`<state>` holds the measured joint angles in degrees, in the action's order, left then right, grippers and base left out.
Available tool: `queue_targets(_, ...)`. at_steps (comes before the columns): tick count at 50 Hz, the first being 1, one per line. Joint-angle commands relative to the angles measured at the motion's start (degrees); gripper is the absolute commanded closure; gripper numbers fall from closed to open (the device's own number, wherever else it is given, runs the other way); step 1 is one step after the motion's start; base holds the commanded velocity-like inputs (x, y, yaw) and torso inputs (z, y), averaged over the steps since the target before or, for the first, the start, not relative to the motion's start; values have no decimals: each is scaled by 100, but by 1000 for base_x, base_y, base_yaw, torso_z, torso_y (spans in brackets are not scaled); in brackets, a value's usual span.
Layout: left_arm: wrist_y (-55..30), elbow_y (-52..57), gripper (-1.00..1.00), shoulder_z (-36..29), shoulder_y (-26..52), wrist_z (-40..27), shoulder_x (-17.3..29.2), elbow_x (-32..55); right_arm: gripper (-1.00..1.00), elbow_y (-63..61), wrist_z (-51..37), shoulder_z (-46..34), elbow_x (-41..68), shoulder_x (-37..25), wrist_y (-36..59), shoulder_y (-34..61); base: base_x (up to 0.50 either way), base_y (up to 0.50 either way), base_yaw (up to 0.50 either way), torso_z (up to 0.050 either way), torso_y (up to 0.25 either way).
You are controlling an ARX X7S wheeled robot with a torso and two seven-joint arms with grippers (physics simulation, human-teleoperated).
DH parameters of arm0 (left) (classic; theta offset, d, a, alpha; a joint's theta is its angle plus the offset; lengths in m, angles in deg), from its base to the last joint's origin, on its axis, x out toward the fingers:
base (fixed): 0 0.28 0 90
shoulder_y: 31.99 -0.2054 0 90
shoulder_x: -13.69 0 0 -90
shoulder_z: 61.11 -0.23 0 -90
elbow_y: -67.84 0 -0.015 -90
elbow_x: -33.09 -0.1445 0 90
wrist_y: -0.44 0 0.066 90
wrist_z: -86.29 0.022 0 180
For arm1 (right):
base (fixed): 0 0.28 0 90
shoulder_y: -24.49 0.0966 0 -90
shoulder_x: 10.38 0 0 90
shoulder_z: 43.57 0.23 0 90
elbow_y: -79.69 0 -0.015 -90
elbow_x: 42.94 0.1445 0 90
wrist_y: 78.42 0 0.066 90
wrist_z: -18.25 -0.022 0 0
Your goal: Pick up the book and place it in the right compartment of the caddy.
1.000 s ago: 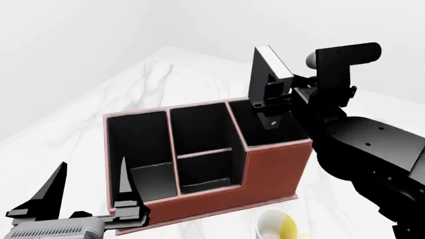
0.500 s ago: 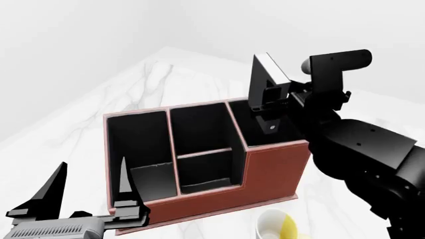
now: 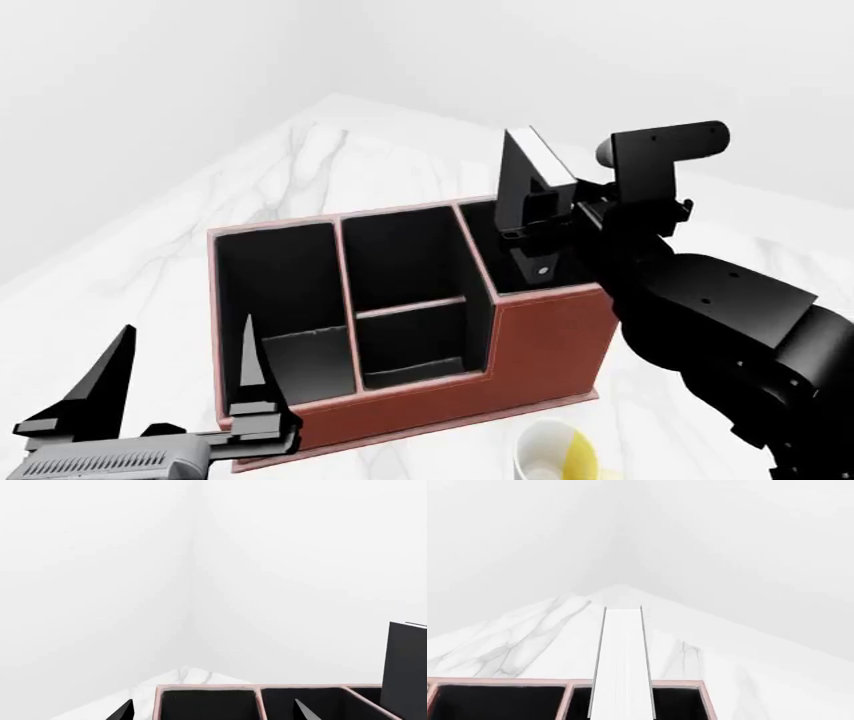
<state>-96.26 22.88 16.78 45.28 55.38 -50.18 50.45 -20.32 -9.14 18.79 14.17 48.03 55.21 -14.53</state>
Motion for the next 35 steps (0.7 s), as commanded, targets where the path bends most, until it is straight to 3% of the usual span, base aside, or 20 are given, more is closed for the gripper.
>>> queue_targets(1,10,-10,-100,-10,7,-11,12,11,100,13,103,73,-315,5,-91,-48,0,0,0,0,0)
queue_targets(35,46,-10,-100,-48,-5,-53,53,0,100,271,234,2,-474,49,-392,-305,0,0,0,0,2)
